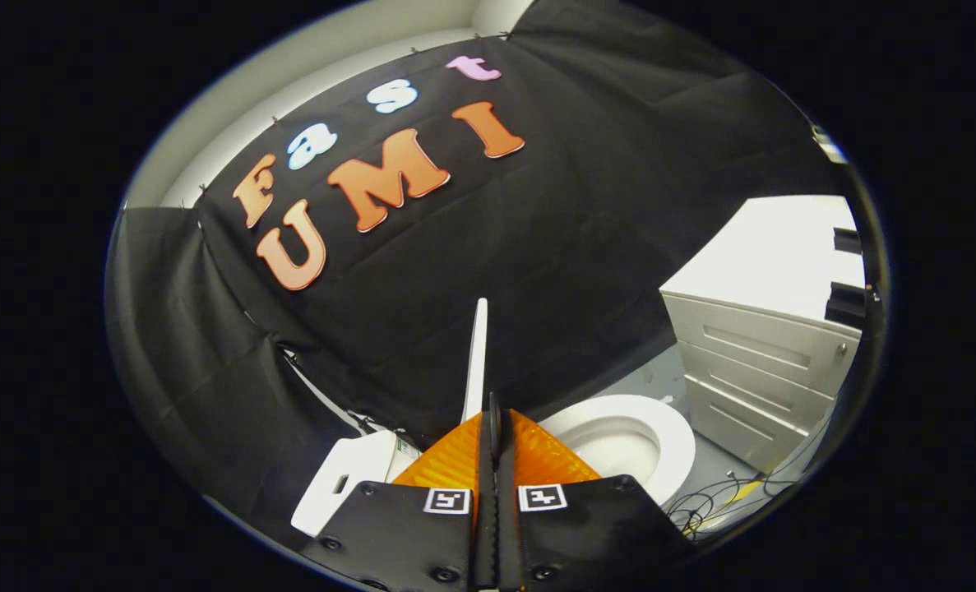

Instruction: Open the toilet lid.

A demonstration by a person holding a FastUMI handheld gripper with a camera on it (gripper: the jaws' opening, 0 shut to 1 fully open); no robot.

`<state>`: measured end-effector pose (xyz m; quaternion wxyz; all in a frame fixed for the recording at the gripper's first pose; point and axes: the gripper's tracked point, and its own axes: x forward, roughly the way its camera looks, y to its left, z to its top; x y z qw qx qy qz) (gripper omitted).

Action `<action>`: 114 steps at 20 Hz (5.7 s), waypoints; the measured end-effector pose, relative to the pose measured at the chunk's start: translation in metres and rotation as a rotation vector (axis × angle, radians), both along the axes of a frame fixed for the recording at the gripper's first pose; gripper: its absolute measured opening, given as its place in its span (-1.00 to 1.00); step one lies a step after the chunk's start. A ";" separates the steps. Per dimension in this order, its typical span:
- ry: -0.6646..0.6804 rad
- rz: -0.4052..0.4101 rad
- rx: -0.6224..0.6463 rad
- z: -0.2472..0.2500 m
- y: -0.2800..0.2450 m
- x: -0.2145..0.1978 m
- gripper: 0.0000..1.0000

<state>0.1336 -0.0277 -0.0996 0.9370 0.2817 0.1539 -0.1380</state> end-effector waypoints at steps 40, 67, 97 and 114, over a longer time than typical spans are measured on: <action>0.014 0.383 -0.632 0.072 0.381 0.076 -0.69; -0.200 0.125 -0.614 0.213 0.055 0.013 0.95; -0.197 0.240 -0.597 0.121 -0.008 -0.098 0.96; -0.218 0.222 -0.578 0.127 -0.014 -0.099 0.96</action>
